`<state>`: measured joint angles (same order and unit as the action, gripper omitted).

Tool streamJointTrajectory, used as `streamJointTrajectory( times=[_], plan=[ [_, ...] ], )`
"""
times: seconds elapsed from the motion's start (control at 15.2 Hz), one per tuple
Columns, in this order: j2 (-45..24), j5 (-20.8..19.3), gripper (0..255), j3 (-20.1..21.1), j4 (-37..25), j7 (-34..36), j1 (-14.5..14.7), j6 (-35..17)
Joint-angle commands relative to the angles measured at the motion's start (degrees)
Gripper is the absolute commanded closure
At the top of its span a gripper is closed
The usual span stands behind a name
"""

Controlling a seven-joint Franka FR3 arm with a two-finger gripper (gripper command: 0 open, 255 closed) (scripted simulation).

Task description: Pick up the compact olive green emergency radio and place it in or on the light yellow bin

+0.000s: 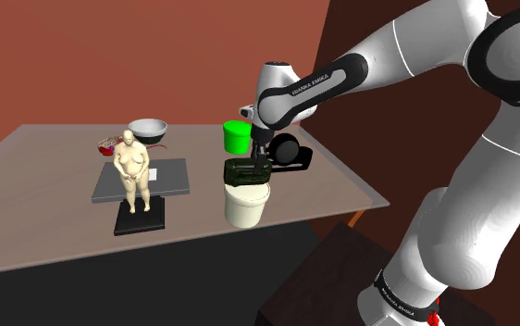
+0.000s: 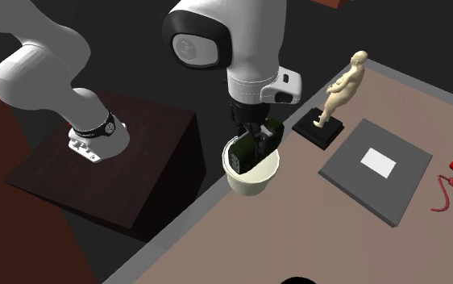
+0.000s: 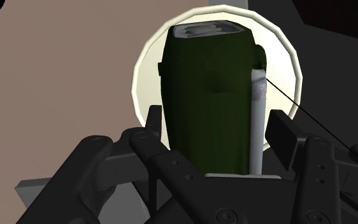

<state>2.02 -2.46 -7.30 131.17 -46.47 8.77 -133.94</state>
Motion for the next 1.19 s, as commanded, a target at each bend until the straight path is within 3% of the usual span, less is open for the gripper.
streamJointTrajectory(
  times=[0.0, 0.33, 0.59, 1.12],
  plan=[
    [0.0, 0.0, 0, 0.0, 0.0, 0.0, 0.0, 0.0],
    [0.0, 0.0, 0, 0.0, 0.0, 0.0, 0.0, 0.0],
    [4.3, -0.4, 0, 0.3, -3.0, 0.4, 0.1, 7.2],
    [4.3, -0.4, 0, 0.3, -3.0, 0.4, 0.1, 7.2]
  ],
)
